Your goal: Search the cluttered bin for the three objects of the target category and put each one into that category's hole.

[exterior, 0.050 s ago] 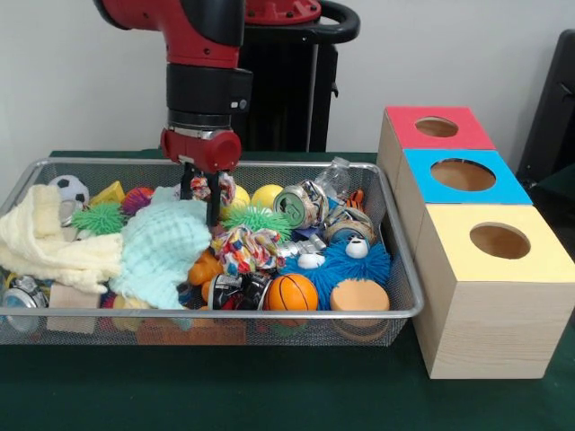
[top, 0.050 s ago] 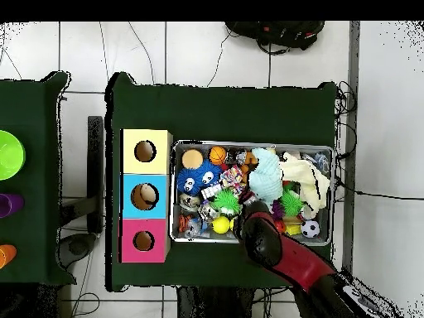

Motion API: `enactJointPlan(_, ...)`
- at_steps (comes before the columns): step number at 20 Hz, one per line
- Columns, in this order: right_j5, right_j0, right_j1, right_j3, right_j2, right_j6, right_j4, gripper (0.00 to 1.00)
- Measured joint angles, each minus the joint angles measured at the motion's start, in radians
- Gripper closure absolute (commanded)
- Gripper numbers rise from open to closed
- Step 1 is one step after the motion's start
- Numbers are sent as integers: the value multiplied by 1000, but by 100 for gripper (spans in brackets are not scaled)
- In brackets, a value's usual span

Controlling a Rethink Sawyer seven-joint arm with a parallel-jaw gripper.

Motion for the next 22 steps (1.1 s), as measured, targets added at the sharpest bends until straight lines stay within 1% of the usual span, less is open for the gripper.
enactJointPlan(3, 0, -9, -8, 9, 0, 0, -1, 0)
enactJointPlan(4, 0, -24, -13, 11, 0, 0, -10, 100)
enactJointPlan(7, 0, -32, -14, 11, 0, 0, -13, 100)
enactJointPlan(13, 0, -94, -14, 11, 0, 0, -39, 100)
enactJointPlan(22, 0, -143, -26, 24, 14, 0, -51, 100)
